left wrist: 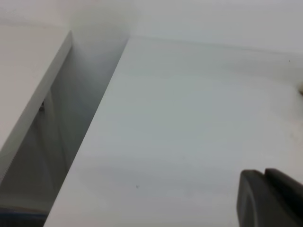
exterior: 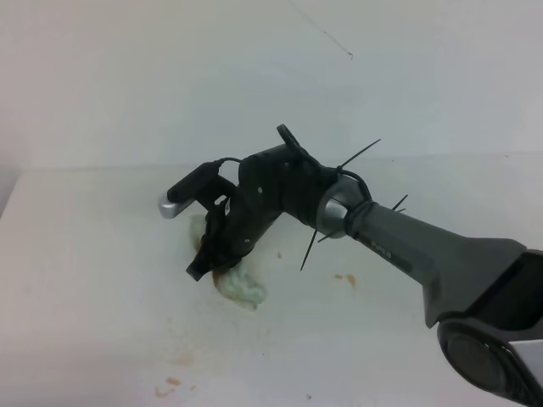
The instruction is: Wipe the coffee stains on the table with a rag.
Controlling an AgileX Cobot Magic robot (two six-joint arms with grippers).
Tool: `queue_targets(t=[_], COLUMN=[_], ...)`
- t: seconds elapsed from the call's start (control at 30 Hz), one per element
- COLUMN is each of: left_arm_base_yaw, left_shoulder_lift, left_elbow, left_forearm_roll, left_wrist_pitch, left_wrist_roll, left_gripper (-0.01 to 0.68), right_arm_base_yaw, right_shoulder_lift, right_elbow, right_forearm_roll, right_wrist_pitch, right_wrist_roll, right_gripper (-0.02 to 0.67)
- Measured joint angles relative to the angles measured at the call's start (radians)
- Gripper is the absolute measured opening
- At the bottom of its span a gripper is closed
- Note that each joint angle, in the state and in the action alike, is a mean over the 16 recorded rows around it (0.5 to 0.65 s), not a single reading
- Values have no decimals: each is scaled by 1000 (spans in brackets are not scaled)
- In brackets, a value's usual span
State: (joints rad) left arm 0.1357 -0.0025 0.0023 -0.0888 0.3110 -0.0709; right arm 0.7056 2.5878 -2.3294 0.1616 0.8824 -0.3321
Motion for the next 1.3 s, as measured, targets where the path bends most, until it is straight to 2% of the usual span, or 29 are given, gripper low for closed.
queue_targets(t=[0.27,0.6,0.93,1.13,1.3], left_arm_base_yaw=[0,0,0,0,0], left_shoulder_lift=[0,2,2,2,2], left_elbow=[0,-2,-2,-2,-2], left_forearm_roll=[0,0,0,0,0], left_wrist_pitch=[0,1,1,1,1], left_wrist_roll=[0,0,0,0,0], left_gripper=[-3,-3,-3,-3,-3], right_arm_base_yaw=[-29,-74,-162,-202,-221], right_shoulder_lift=[-43,-202,-359,-449,-559], right_elbow=[0,0,13,80,220], right_forearm_roll=[-57,-35,-23,-8,8], right_wrist_pitch=[10,34,126,132,77], right_wrist_roll=[1,-56,-35,-36,-57], right_gripper=[0,0,1,1,1])
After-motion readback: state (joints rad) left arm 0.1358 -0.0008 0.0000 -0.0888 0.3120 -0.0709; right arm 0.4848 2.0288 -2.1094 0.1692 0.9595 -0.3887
